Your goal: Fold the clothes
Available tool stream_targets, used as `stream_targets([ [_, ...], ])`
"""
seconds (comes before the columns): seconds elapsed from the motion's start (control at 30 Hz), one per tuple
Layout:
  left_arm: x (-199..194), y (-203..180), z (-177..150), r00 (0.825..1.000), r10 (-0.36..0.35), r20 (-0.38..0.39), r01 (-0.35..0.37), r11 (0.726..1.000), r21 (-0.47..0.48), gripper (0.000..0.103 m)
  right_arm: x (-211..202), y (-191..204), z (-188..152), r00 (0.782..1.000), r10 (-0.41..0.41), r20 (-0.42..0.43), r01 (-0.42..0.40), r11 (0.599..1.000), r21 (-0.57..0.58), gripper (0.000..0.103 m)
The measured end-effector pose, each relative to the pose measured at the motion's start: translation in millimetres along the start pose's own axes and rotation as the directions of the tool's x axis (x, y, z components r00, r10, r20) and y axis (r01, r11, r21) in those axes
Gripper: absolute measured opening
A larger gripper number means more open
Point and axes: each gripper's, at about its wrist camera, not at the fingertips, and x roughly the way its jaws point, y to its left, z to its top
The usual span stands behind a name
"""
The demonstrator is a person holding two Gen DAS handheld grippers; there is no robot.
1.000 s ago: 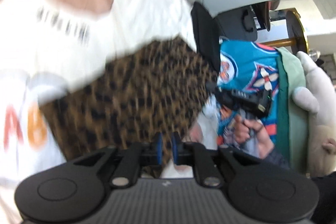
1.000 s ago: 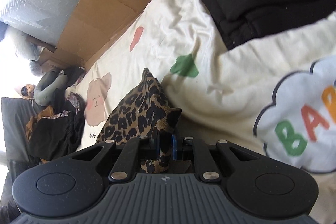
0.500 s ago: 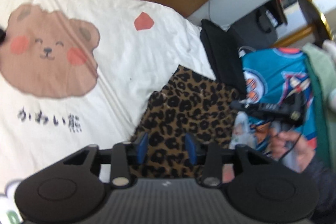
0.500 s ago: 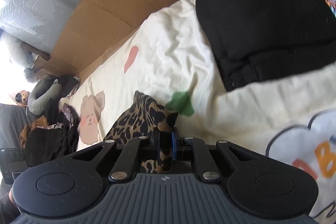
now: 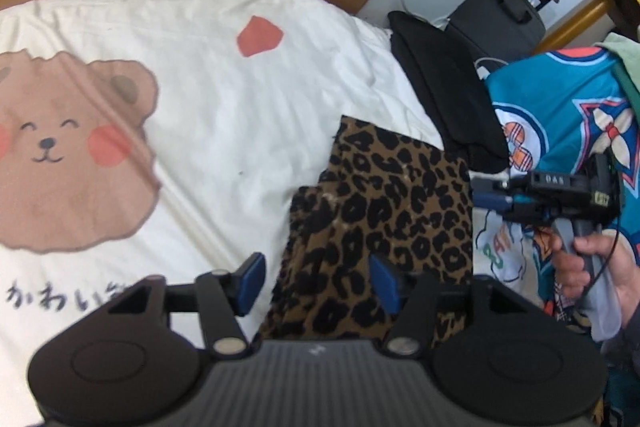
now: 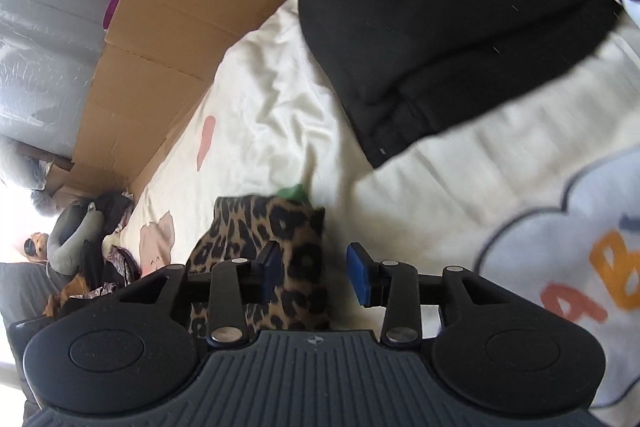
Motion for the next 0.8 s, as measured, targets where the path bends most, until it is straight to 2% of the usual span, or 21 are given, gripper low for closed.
stream_targets([
  [0.13,20,-4,-3,1.0,-0.007,-0.024,0.008,1.0,0.018,0.067,-6,-10,-21,0.999,0.04,-0.006,-0.039,0.998,0.047,0.042],
  [0.27,28,-1,-4,1.0,-0.025,-0.01,0.025,1.0,0.01,0.06,-6,-15,-47,0.997,0.076,-0.031,-0.073,0.993,0.091,0.042],
  [0.3,27,0,-3,1.0,-0.022,-0.007,0.022,1.0,0.013,0.056,-5,-14,-52,0.996,0.084,-0.04,-0.08,0.992,0.093,0.042],
  [0.33,27,1,-3,1.0,-0.02,-0.004,0.02,1.0,0.016,0.045,-4,-13,-58,0.994,0.095,-0.046,-0.091,0.991,0.094,0.042],
  [0.4,24,4,-2,1.0,-0.02,0.003,0.02,1.0,0.014,0.03,-4,-11,-66,0.993,0.105,-0.054,-0.099,0.99,0.099,0.042],
  [0.43,22,8,-1,1.0,-0.03,0.008,0.03,1.0,-0.004,0.025,-3,-10,-70,0.993,0.105,-0.058,-0.099,0.99,0.1,0.042],
  [0.5,19,13,-1,0.999,-0.045,0.013,0.045,0.999,-0.026,0.022,0,-9,-75,0.993,0.094,-0.065,-0.087,0.991,0.098,0.043],
  [0.7,19,14,1,0.998,-0.055,0.008,0.055,0.998,-0.036,0.025,15,-12,-85,0.99,0.124,-0.073,-0.113,0.985,0.131,0.043],
  [0.77,19,14,3,0.998,-0.061,0.002,0.061,0.997,-0.044,0.036,20,-10,-88,0.989,0.129,-0.074,-0.118,0.985,0.128,0.043],
  [0.8,19,15,4,0.998,-0.063,-0.001,0.062,0.997,-0.047,0.052,22,-9,-89,0.989,0.125,-0.074,-0.115,0.985,0.127,0.043],
])
